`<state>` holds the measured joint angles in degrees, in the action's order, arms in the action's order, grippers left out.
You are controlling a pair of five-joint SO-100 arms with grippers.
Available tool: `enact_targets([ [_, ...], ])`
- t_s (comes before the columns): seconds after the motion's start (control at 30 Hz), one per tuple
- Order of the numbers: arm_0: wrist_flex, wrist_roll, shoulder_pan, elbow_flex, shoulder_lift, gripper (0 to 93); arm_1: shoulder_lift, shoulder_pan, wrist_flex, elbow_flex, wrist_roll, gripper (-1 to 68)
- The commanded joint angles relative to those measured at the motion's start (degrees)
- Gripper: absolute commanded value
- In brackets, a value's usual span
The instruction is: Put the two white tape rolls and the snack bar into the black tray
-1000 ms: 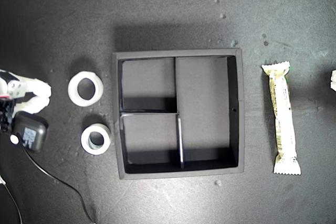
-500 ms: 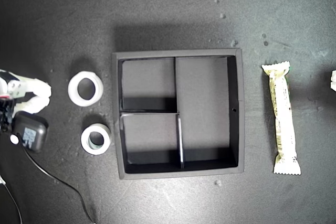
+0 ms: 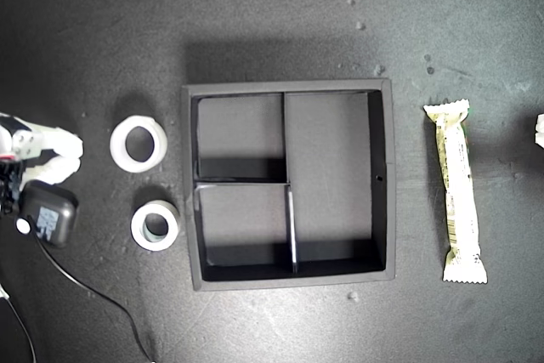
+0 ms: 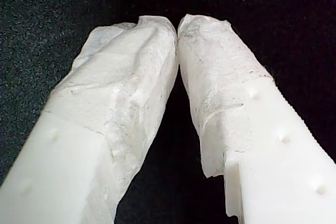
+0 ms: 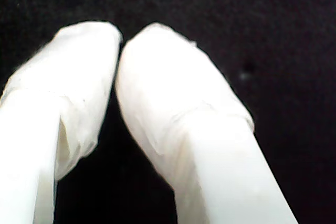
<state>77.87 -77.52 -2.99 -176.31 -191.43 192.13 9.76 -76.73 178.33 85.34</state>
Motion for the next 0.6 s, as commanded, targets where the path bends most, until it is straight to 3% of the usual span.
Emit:
enact_targets([
  [0.0,2.0,0.5,-0.1,-3.5,-2.6,0.2,-0.2,-0.3,-0.1,0.7,-5.2,0.1],
  [0.37,2.0,0.4,-0.1,-3.5,-2.6,0.2,-0.2,-0.4,-0.1,0.7,-5.2,0.1],
  [0.57,2.0,-12.7,1.2,-3.5,-2.6,0.2,-0.2,1.5,-0.1,0.7,-5.2,1.3],
])
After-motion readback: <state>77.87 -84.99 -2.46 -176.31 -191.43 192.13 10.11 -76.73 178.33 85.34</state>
